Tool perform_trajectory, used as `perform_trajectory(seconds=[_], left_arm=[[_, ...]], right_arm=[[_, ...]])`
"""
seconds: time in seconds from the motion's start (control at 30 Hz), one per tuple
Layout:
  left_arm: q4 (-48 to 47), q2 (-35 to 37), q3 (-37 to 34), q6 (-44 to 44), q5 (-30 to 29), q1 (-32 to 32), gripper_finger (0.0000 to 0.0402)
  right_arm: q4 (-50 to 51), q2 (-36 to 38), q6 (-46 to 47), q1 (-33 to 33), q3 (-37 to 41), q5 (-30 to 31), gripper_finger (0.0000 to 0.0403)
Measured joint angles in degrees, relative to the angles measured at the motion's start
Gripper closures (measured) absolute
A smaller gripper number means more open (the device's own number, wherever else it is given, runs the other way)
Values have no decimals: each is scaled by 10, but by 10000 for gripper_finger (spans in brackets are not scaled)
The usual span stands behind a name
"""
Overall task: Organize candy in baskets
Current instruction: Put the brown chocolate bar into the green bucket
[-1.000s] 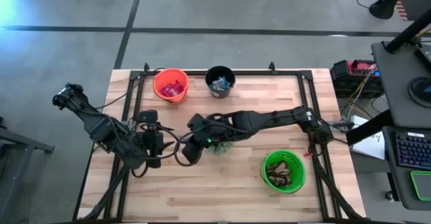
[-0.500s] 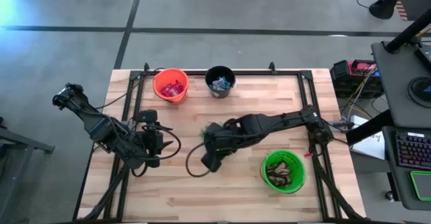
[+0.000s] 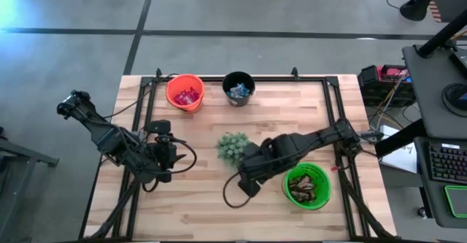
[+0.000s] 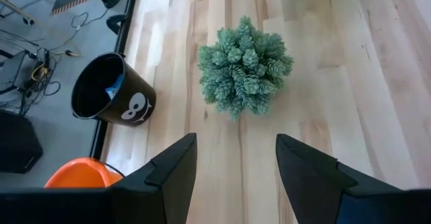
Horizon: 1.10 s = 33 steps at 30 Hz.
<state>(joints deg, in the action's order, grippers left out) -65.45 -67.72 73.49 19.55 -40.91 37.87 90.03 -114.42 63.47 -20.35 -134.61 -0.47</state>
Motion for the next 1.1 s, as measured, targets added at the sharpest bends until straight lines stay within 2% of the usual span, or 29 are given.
perform_trajectory(seconds=[0.27,0.53,0.97,1.1], left_arm=[[-1,0,0,7,29,0,217],[-1,0,0,12,30,0,217],[-2,0,0,19,30,0,217],[-2,0,0,10,30,0,217]], right_arm=[[0,22,50,-43,0,1,394],[0,29,95,-78,0,4,394],[0,30,245,-155,3,5,394],[0,30,267,-164,9,7,394]])
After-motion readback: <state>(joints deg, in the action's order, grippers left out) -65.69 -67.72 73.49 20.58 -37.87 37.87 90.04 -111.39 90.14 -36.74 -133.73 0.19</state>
